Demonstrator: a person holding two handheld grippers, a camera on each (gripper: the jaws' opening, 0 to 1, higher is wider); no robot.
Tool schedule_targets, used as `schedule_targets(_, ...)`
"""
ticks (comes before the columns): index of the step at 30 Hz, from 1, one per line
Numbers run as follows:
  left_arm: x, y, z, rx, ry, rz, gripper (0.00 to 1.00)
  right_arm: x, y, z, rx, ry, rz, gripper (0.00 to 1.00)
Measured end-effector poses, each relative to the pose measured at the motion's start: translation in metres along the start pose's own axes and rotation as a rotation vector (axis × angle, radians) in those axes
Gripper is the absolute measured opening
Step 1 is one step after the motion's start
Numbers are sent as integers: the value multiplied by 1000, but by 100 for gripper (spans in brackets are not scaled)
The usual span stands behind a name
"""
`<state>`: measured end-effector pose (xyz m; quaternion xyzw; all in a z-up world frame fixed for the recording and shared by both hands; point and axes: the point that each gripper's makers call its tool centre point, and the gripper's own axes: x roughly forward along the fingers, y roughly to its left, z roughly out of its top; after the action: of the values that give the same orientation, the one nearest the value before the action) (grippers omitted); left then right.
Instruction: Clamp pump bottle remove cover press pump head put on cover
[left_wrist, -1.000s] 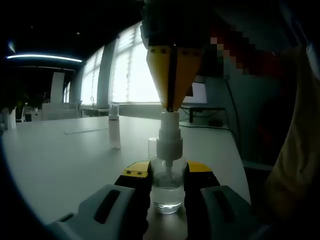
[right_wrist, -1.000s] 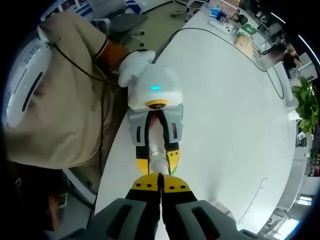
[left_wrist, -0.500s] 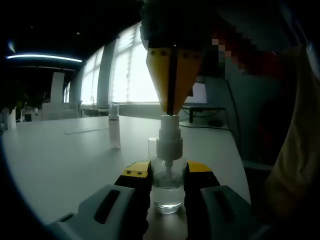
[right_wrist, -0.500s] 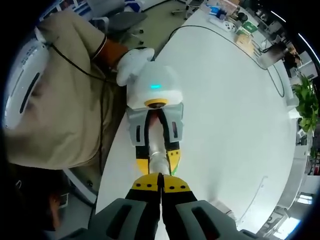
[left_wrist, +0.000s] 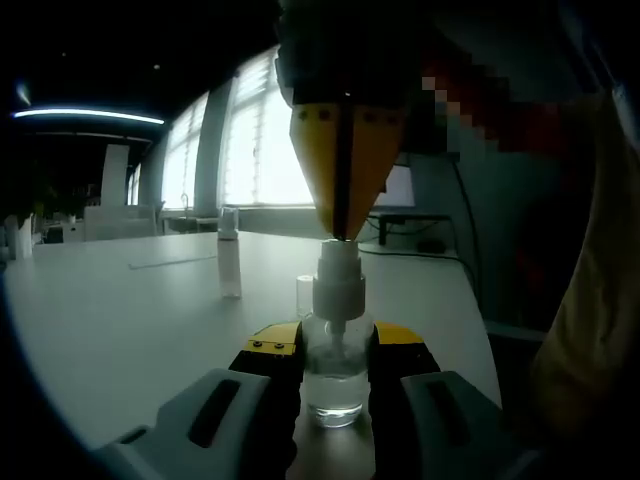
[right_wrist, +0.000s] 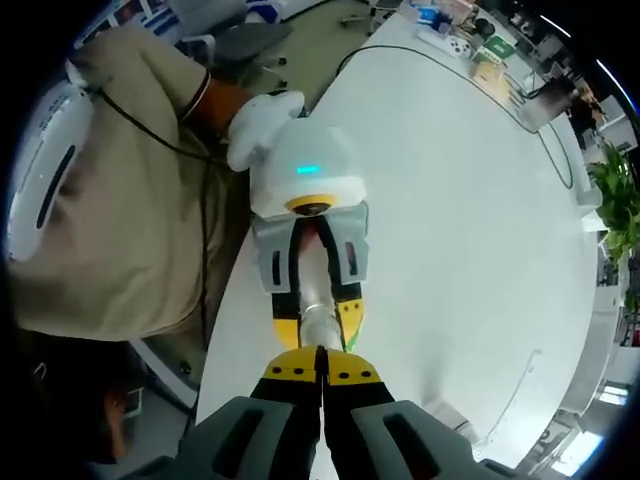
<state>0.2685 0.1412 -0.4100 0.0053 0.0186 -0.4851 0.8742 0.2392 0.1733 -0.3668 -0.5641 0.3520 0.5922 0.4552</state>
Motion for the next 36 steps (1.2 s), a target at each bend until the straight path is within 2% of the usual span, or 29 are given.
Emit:
schedule_targets(21, 0, -1, 0, -1, -1, 0, 16, -7, -1, 0, 11, -47, -10, 0)
schedule_targets(36, 0, -2, 1, -2, -1, 1, 16, -7, -1, 1, -33, -9, -32, 0)
